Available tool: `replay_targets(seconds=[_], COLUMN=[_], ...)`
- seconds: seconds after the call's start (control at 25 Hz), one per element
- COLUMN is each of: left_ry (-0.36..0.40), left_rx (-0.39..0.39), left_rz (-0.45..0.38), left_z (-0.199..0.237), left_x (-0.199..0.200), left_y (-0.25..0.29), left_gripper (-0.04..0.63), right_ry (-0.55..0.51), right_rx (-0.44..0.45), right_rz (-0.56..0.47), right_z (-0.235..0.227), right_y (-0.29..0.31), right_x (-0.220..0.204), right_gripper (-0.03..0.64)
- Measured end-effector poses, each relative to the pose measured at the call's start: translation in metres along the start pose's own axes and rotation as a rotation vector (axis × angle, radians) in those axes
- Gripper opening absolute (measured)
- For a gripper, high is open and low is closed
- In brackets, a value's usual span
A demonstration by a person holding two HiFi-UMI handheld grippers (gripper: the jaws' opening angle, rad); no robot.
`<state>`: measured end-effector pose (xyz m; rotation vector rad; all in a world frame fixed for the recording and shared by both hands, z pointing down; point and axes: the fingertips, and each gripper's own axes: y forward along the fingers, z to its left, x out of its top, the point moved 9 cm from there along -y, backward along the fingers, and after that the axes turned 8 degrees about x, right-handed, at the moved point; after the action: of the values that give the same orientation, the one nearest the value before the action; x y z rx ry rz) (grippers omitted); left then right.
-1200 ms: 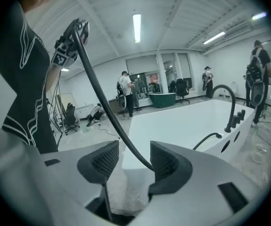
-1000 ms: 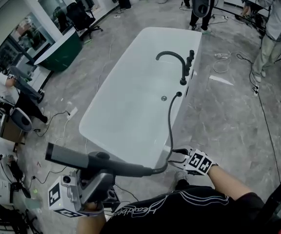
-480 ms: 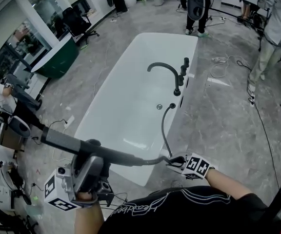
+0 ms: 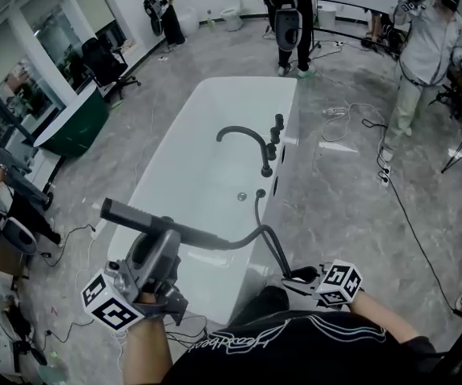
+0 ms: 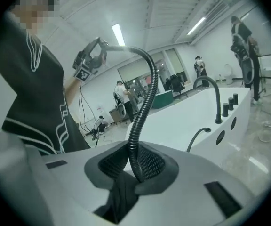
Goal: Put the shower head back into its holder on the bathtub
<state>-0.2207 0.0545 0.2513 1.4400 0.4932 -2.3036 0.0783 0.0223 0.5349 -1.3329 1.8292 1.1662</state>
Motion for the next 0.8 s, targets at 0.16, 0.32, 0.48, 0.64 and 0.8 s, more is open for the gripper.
replay_targets(seconds=[0.16, 0.32, 0.48, 0.64, 0.8], left_ry=[0.060, 0.037, 0.012, -0.008, -0.031], left_rx=[0.017, -0.009, -0.021, -0.009, 0.005], left_rz=[0.068, 0.089, 0.097, 0.101, 0.096], left_z=[0.013, 0.027, 0.039, 0.063, 0.081], left_x=[-0.008, -0.019, -0.024, -0.024, -0.022], left_y=[0.018, 0.045, 0.067, 0.076, 0.088], left_gripper=[0.127, 0.127, 0.126, 0.126, 0.126], right_ry=[-0.002, -0.028, -0.068, -0.090, -0.113], right_rx=[-0.023, -0.050, -0.073, -0.083, -0.091], right_rz=[-0.132, -0.231, -0.291, -0.357, -0.380], right_z=[0.005, 0.002, -0.001, -0.011, -0.029], right_y=[-0.019, -0.040, -0.057, -0.061, -0.065], right_x=[0.028, 0.060, 0.092, 0.126, 0.156], right_gripper=[0.066, 0.066, 0.066, 0.066, 0.066])
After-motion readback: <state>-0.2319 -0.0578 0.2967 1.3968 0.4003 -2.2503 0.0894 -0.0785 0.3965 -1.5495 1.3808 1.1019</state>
